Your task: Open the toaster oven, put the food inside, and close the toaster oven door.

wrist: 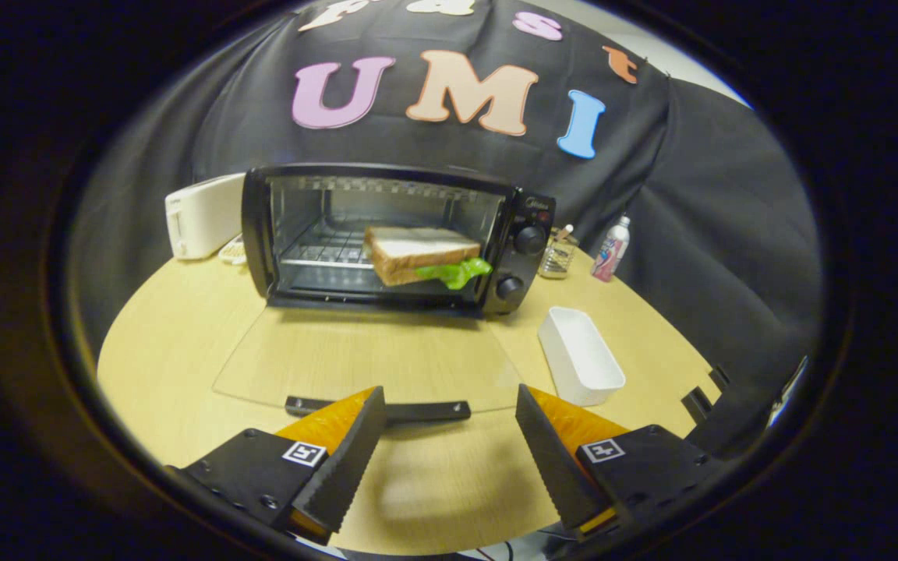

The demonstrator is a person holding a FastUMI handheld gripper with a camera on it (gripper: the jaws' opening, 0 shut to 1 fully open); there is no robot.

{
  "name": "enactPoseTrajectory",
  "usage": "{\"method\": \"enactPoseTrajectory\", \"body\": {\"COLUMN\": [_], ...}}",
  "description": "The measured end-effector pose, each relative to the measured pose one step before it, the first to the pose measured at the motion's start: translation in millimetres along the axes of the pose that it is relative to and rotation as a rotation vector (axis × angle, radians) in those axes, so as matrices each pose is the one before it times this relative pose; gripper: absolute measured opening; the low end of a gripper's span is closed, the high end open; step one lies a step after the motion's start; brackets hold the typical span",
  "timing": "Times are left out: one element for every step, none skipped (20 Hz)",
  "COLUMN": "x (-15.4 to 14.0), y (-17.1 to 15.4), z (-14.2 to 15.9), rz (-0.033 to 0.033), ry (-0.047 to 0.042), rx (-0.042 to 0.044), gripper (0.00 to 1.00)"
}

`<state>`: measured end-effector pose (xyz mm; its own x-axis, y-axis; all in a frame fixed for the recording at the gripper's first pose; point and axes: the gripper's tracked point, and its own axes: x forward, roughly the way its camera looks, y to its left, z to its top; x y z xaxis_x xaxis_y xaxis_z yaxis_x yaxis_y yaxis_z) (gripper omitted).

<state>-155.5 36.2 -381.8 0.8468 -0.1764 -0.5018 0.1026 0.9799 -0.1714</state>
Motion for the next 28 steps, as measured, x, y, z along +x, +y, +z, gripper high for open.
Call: {"method": "enactPoseTrajectory", "body": {"x": [-1.89, -0.97, -1.91, 2.23, 3.68, 4.65, 4.72, 5.88, 2.73, 0.58, 0.92, -0.96, -0.07, -0.2, -1.45, -2.12, -0.34, 0.58, 0.38, 1.52, 2.05, 2.71, 3.58, 4.54, 3.89, 4.69, 4.54, 4.79], "y": [2.88, 3.43, 5.89, 3.79, 4.49, 6.59, 5.25, 3.94, 4.52, -0.24, 0.89, 1.03, 1.23, -3.23, -3.48, -1.07, -0.09, -1.04, -0.52, 1.67, 1.56, 1.0, 2.27, 3.22, 3.27, 1.31, 2.45, 0.49], "z": [-7.37, -7.31, -6.58, -7.01, -5.65, -4.69, -2.73, -2.72, -0.39, 2.29, -2.27, 3.19, 1.77, 3.12, 4.06, 6.31, 7.87, 6.14, 6.46, 9.39, 10.54, 9.24, 10.68, 9.51, 10.74, 9.59, 10.98, 6.67], "rz": [0.00117, 0.0053, 0.00546, 0.00618, 0.0081, 0.01367, 0.00977, 0.00996, 0.01517, -0.00351, -0.00004, 0.00576, 0.00613, -0.01066, -0.00364, -0.00049, 0.00043, -0.00508, 0.00193, 0.00349, 0.00095, 0.00157, 0.00258, 0.00522, 0.00392, 0.00175, 0.00322, -0.00059], "ry": [0.01085, 0.0166, 0.01488, 0.01139, 0.01133, 0.01189, 0.008, 0.00581, 0.00518, -0.01349, 0.00294, -0.00906, 0.00313, -0.00385, -0.0134, -0.01537, -0.01779, -0.0104, -0.01043, -0.01812, -0.01636, -0.01799, -0.0156, -0.01651, -0.01525, -0.01701, -0.01599, -0.00834], "rx": [-0.00665, -0.00687, -0.00717, -0.01016, -0.01233, -0.01265, -0.01153, -0.00837, -0.00172, 0.00668, 0.00346, 0.01113, -0.00047, -0.00549, 0.00705, 0.01827, 0.0211, 0.00894, 0.00115, -0.00035, -0.00237, 0.00124, 0.00735, 0.01216, 0.01341, 0.01253, 0.01147, 0.0087], "gripper": [1.0, 1.0, 1.0, 1.0, 1.0, 1.0, 1.0, 1.0, 0.99, 0.99, 0.98, 0.95, 0.95, 0.95, 0.96, 0.97, 0.97, 0.97, 0.97, 0.97, 0.97, 0.97, 0.97, 0.97, 0.97, 0.97, 0.97, 0.97]}}
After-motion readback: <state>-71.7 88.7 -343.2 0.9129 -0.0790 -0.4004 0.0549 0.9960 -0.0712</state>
